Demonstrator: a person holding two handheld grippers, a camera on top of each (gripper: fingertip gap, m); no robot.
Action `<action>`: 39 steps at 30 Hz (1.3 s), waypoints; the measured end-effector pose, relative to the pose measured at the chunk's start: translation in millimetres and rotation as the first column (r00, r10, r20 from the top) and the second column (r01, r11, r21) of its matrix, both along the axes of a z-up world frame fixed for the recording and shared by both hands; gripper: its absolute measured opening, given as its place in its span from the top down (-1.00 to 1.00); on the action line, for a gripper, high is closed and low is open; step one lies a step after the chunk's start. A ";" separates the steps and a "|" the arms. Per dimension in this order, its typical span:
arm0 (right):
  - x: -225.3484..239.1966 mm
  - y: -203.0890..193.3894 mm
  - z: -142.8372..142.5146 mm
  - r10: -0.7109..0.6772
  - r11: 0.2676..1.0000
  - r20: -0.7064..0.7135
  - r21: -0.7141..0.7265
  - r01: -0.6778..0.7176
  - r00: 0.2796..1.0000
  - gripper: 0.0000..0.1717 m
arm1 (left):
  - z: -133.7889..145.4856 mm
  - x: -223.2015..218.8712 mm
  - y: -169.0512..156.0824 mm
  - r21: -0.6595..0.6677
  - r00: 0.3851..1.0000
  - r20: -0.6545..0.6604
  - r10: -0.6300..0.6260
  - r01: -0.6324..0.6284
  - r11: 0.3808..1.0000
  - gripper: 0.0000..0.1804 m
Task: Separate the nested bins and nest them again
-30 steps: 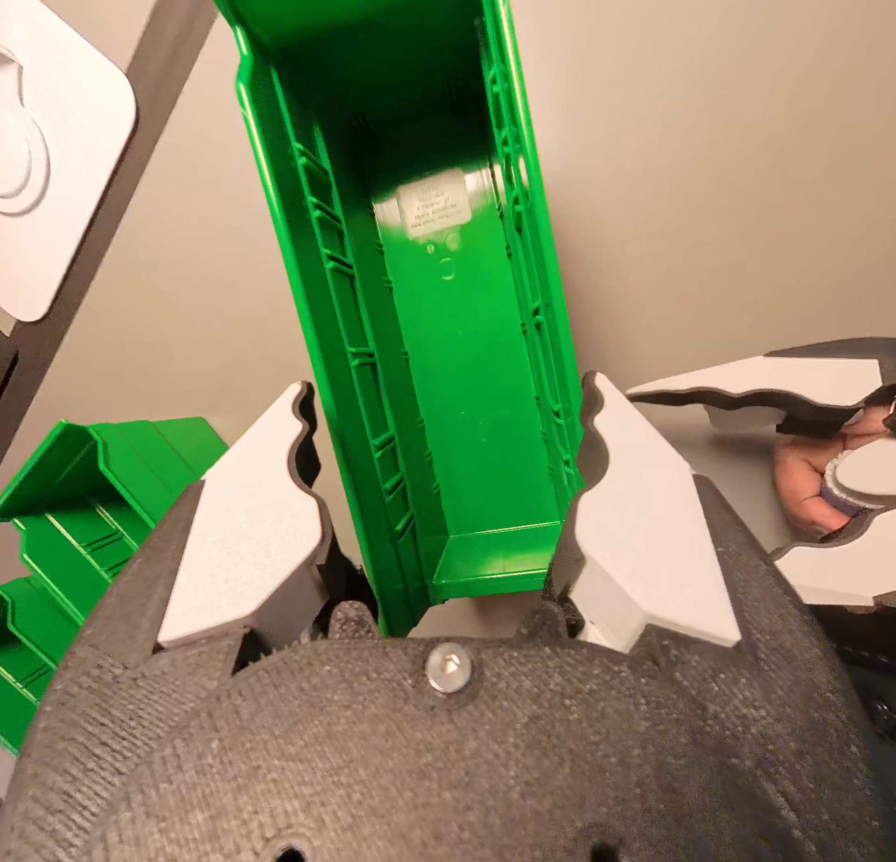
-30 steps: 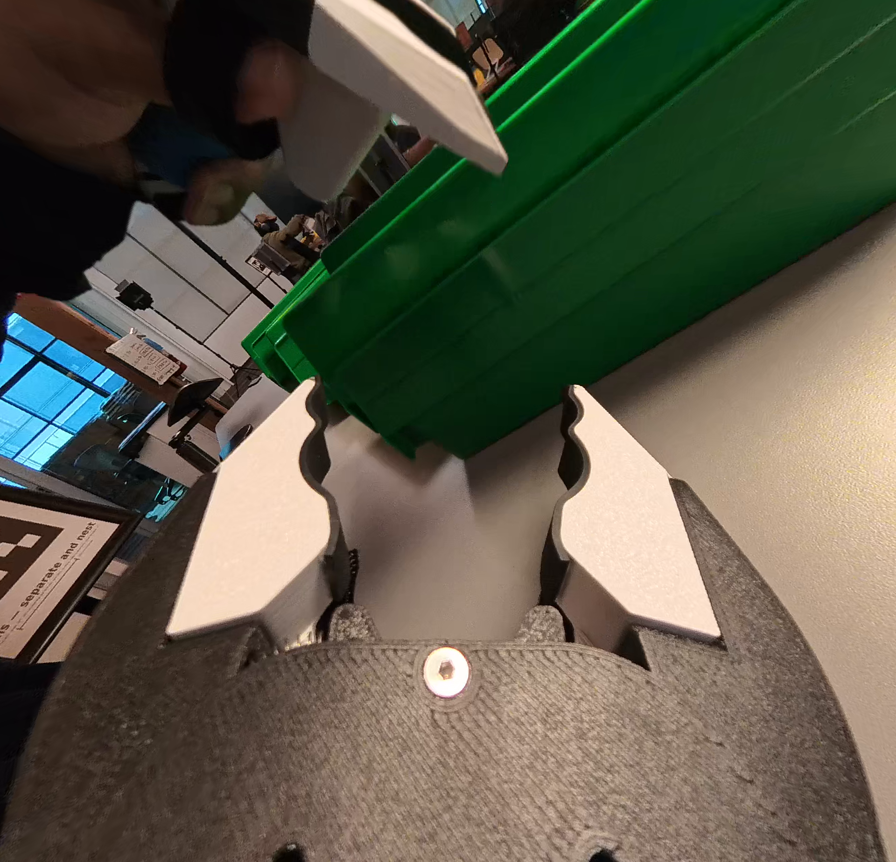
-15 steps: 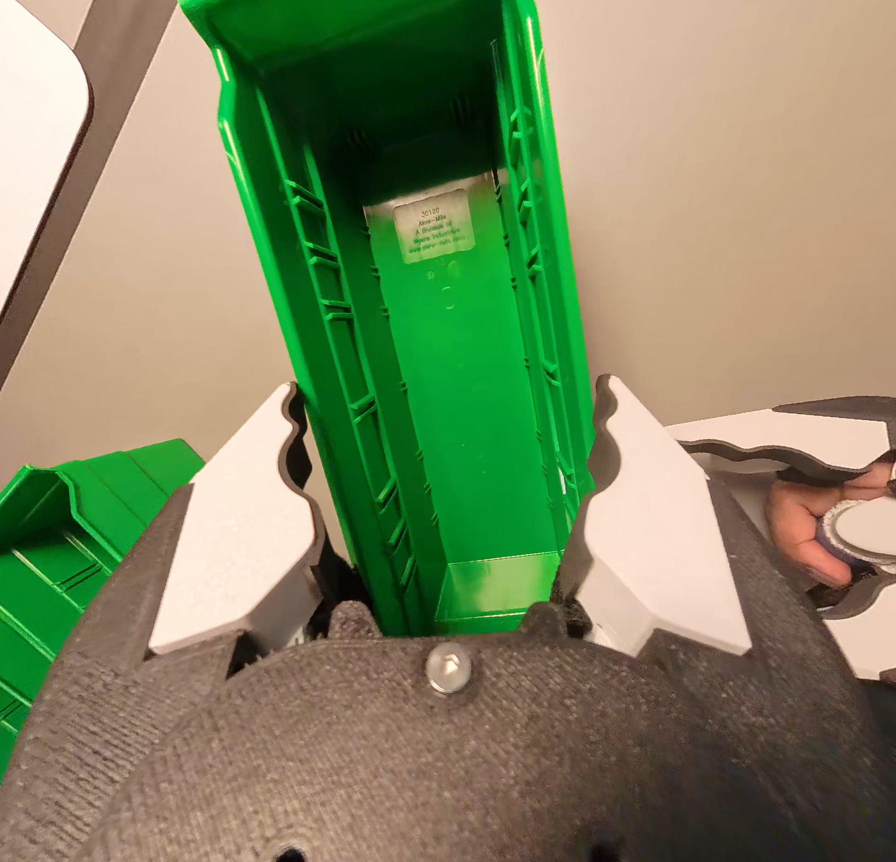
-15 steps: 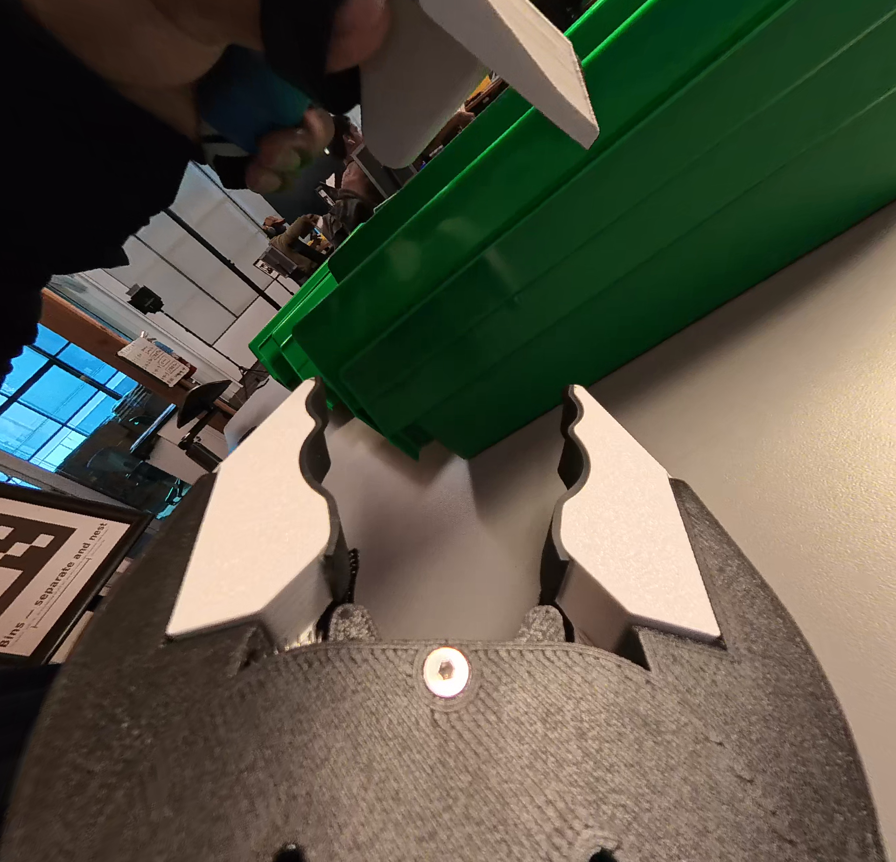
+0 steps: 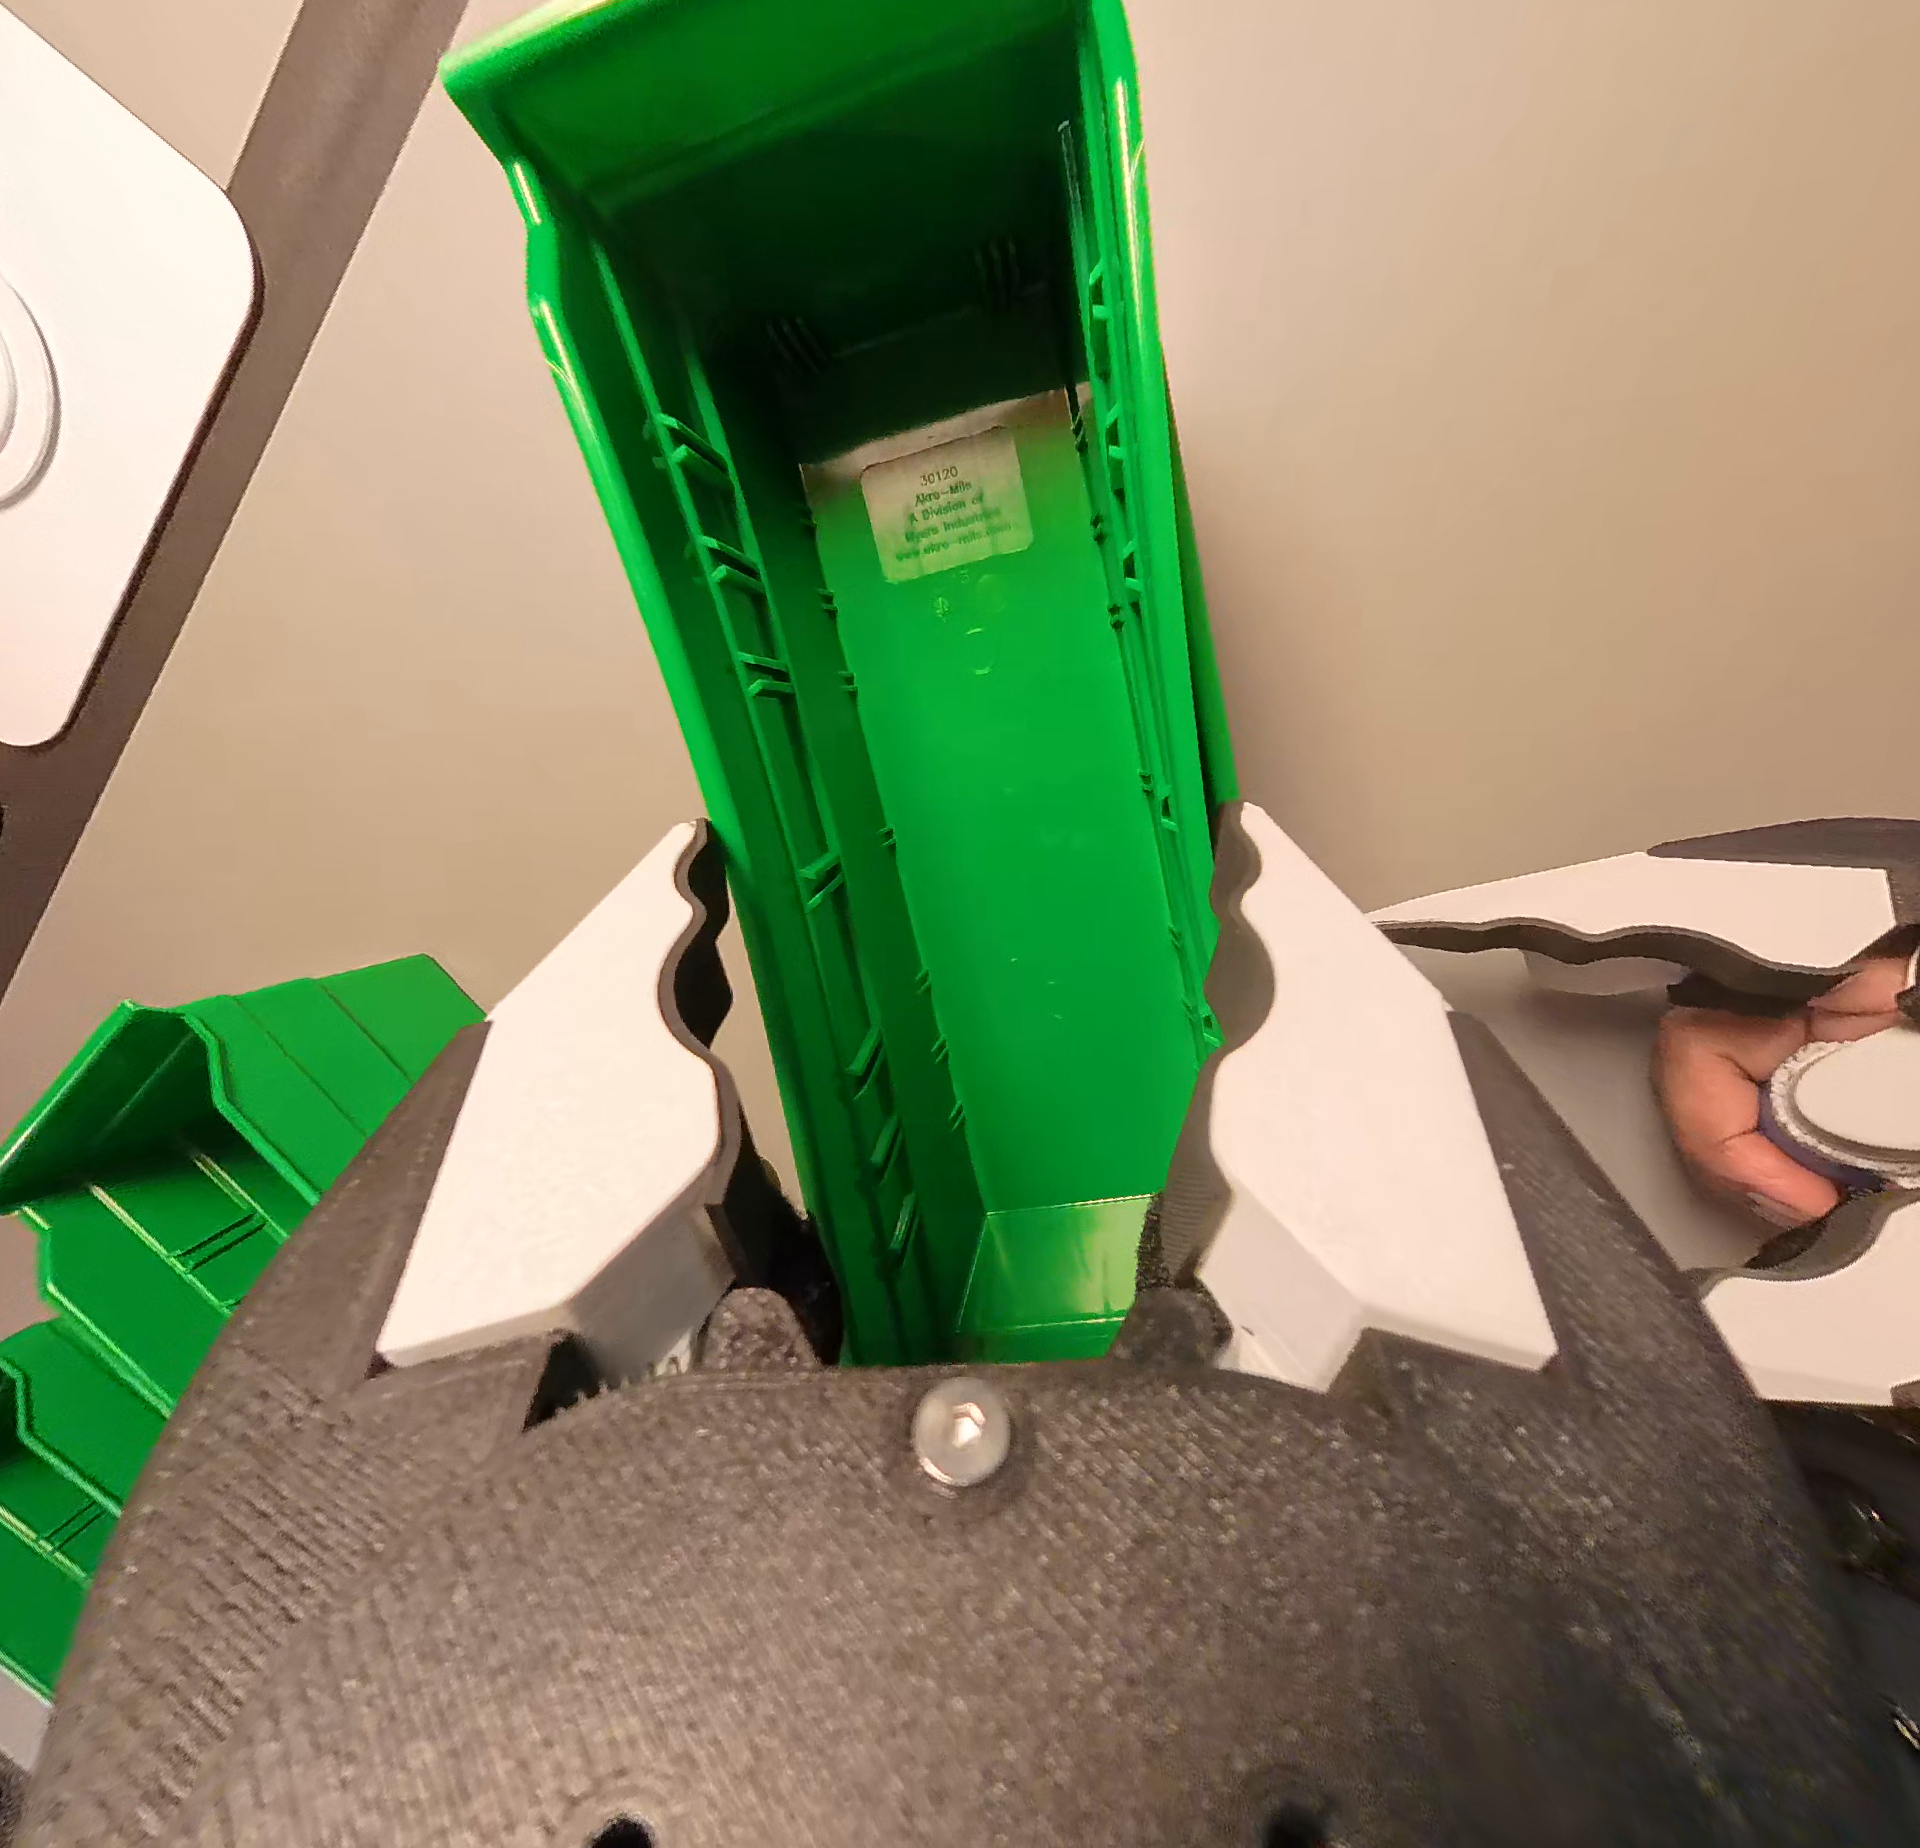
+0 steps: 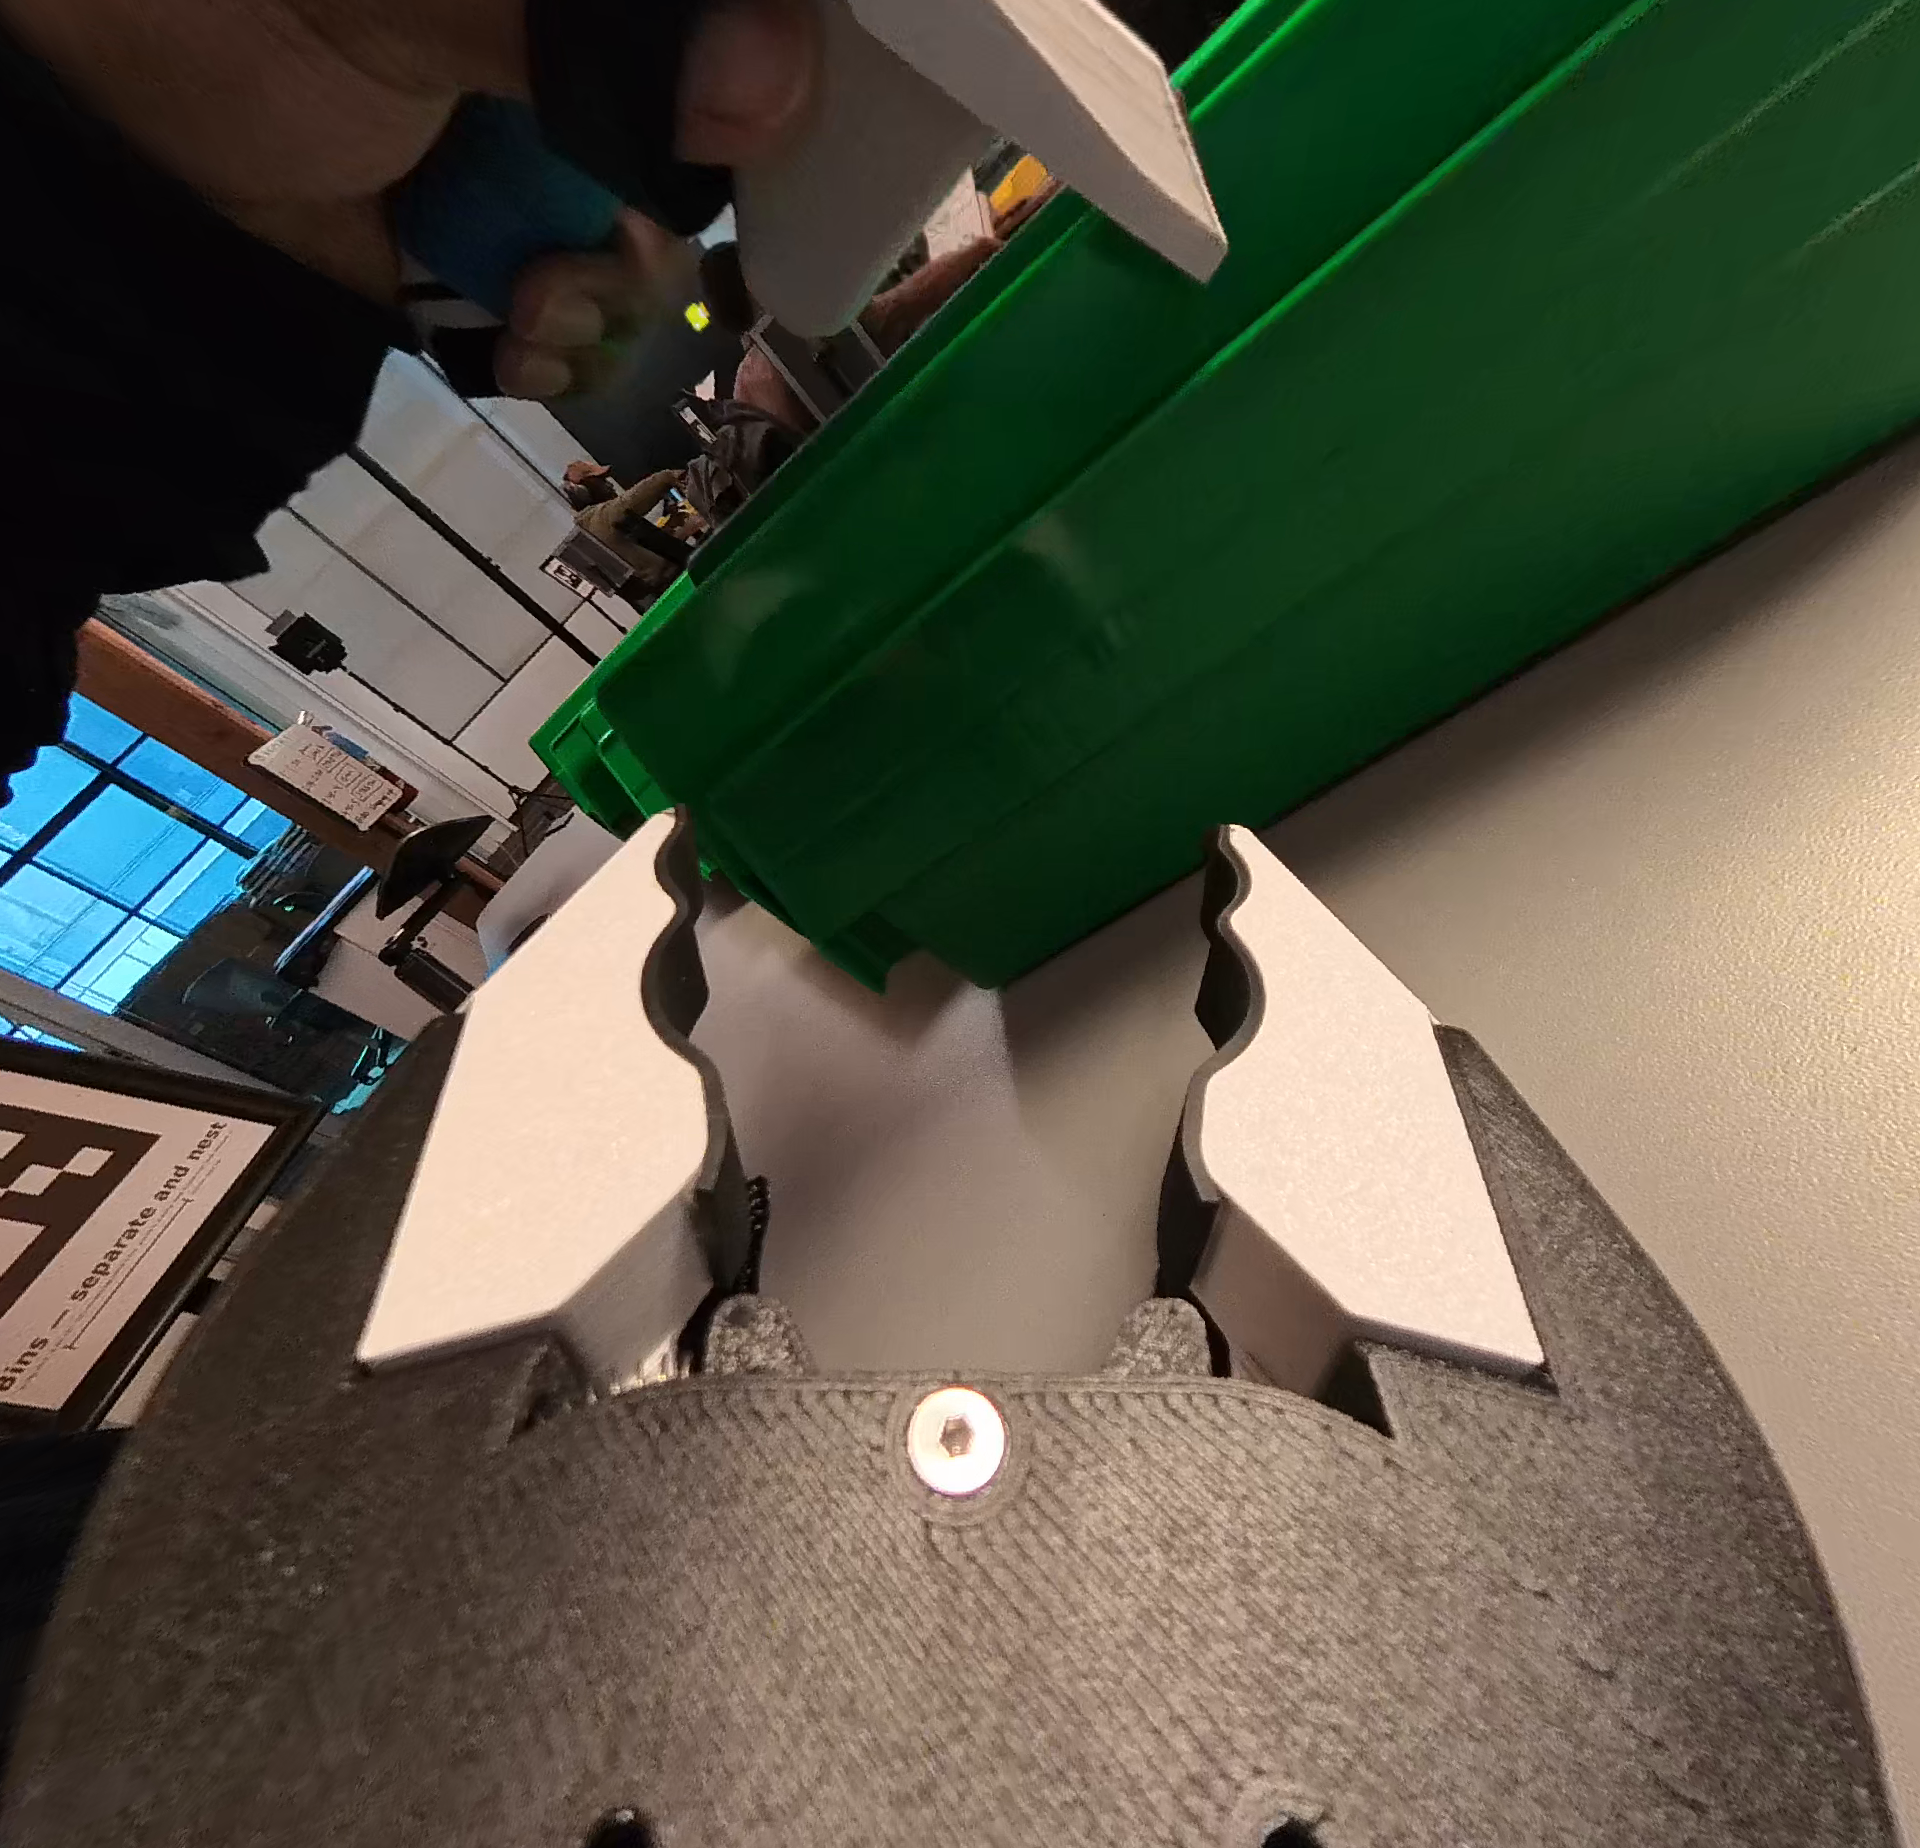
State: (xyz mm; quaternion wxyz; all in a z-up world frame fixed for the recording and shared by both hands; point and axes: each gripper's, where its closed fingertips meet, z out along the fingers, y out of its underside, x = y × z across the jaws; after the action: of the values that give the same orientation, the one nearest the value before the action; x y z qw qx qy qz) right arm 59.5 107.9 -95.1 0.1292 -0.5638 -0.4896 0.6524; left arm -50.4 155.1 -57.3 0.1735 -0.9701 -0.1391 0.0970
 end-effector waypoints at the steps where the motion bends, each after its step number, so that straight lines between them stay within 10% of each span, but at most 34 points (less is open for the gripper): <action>1: -0.1 -0.1 -0.1 0.001 1.000 0.000 0.000 -0.001 1.000 -0.14 | 2.8 -0.3 0.4 0.005 1.000 -0.004 -0.001 0.001 1.000 -0.03; 20: 0.2 0.2 0.9 0.002 1.000 -0.004 -0.008 -0.002 1.000 -0.13 | 57.9 -2.1 7.5 0.089 0.999 -0.043 -0.021 0.025 0.996 -0.04; 30: 0.3 -0.2 0.6 0.003 1.000 -0.003 -0.006 -0.003 1.000 -0.14 | 123.5 -42.0 -40.1 0.206 0.991 -0.083 0.105 -0.086 0.975 -0.06; 39: 0.3 -0.4 -0.3 -0.002 1.000 0.000 0.006 0.002 1.000 -0.14 | 80.8 -91.6 -89.4 0.123 0.970 -0.118 0.213 -0.199 0.972 -0.06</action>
State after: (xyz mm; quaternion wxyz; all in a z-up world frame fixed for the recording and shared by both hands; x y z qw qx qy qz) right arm 59.8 107.5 -95.3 0.1316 -0.5641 -0.4909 0.6507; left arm -142.0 65.7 23.5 0.2243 -0.9309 -0.2328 0.1700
